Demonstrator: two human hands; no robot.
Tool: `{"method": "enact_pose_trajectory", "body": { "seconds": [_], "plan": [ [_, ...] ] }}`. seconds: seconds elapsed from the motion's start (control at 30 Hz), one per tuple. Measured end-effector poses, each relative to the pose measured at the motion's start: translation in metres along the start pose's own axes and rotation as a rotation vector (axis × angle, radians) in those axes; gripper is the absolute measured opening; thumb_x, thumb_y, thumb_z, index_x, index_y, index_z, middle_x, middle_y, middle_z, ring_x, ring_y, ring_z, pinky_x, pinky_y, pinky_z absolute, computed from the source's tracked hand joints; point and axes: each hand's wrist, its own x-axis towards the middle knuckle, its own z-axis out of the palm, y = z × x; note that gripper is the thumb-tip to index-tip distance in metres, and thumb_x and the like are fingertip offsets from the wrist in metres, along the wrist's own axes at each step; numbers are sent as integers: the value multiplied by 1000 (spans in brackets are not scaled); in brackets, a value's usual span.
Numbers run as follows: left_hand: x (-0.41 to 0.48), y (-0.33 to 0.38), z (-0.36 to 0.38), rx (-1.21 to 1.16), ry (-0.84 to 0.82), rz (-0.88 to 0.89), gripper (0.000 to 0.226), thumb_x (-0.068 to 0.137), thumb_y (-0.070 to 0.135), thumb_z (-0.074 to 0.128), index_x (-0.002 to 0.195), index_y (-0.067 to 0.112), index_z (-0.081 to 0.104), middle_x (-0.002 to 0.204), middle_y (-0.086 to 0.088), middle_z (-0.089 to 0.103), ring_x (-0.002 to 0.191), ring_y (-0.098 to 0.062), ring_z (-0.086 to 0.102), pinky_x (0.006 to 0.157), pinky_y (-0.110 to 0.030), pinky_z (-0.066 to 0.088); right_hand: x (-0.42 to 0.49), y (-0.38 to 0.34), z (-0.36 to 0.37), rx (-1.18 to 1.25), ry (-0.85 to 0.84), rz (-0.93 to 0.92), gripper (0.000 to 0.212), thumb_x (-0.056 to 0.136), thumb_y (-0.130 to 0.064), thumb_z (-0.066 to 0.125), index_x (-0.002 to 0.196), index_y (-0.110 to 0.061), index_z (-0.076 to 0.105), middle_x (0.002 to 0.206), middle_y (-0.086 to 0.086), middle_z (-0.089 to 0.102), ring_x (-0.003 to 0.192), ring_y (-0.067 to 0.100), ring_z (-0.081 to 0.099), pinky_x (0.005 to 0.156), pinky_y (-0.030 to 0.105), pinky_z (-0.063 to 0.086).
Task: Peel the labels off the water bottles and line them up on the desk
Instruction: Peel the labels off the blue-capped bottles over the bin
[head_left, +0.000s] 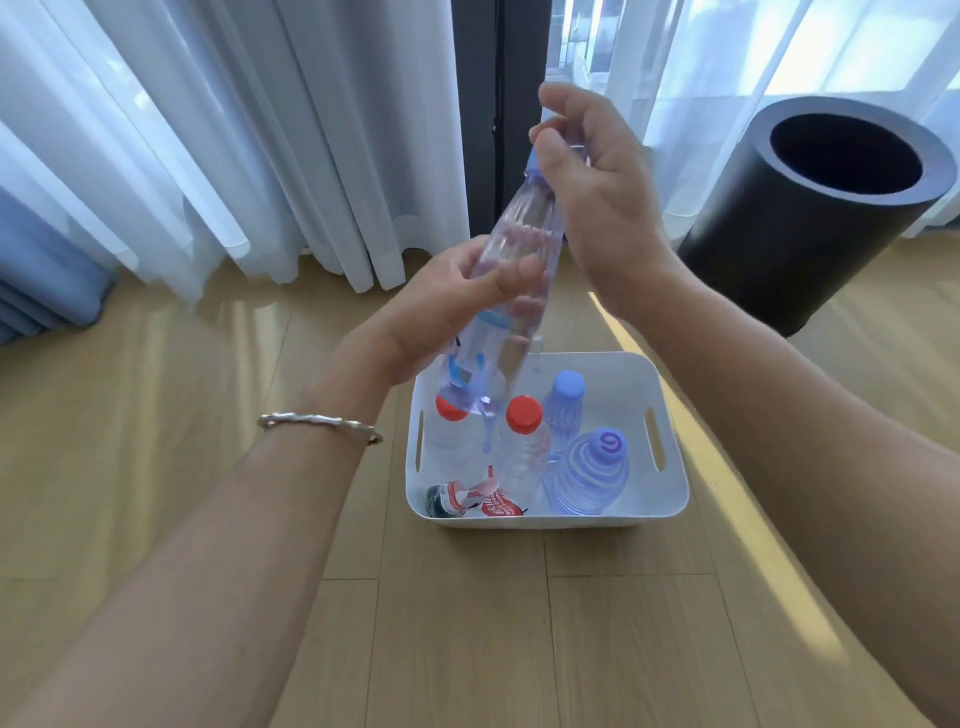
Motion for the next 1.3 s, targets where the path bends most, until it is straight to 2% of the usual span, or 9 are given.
{"method": "enact_pose_trajectory", "body": {
  "seconds": [0.2,0.33,0.4,0.53,0.7,0.8,0.9,1.13,1.3],
  "plan": [
    [-6,-4,10,-476,-179,-194,62,79,64,56,115,15,63,115,-16,68,97,-34,69,75,-47,58,-2,3,3,511,50,261,27,99,-6,42,124,-7,52,97,7,51,78,20,53,78,38,55],
    [-11,-10,28,-704,-374,-239,76,57,62,67,112,9,63,106,-24,66,88,-37,70,68,-48,59,0,6,0,741,48,406,24,100,-7,38,119,-11,53,94,13,48,55,21,56,48,25,49],
    [-10,-7,34,-727,-318,-238,67,68,56,63,110,5,59,101,-24,62,77,-31,71,61,-41,59,1,12,-1,758,34,433,25,101,-8,36,116,-12,55,89,12,50,52,20,57,47,23,47],
    [-3,-4,27,-492,-126,-272,38,91,46,52,101,11,63,82,-12,66,75,-24,65,76,-39,57,7,27,1,382,44,417,21,101,-17,36,103,-14,57,90,8,56,63,18,60,59,28,52],
    [10,-17,15,-445,394,-306,53,81,48,70,120,12,63,100,-7,71,89,-27,70,83,-57,54,-9,40,22,33,-204,339,25,100,-25,39,78,-18,48,80,-2,47,69,13,45,65,27,40],
    [11,-18,2,-489,553,-318,48,81,44,72,113,11,62,101,-8,73,89,-31,72,77,-59,55,-33,51,35,-177,-460,245,28,99,-34,43,100,-10,58,92,4,63,82,19,60,78,37,51],
    [10,-16,-8,-488,582,-349,47,80,34,75,117,11,59,110,-4,70,94,-29,70,80,-58,54,-43,55,36,-277,-570,209,36,94,-33,54,127,-19,50,111,6,63,99,18,61,80,29,50],
    [12,-16,1,-419,570,-307,81,66,32,84,133,16,40,112,-14,68,87,-30,73,72,-57,57,-45,66,32,-254,-554,205,70,77,-54,69,133,-24,42,113,0,62,98,13,64,84,38,57],
    [12,-13,2,-296,434,-325,63,81,44,71,134,22,43,115,-10,67,92,-31,71,69,-52,59,-43,69,19,-274,-546,265,57,83,-52,66,127,-23,44,109,-1,61,94,11,62,76,26,53]
  ]
}}
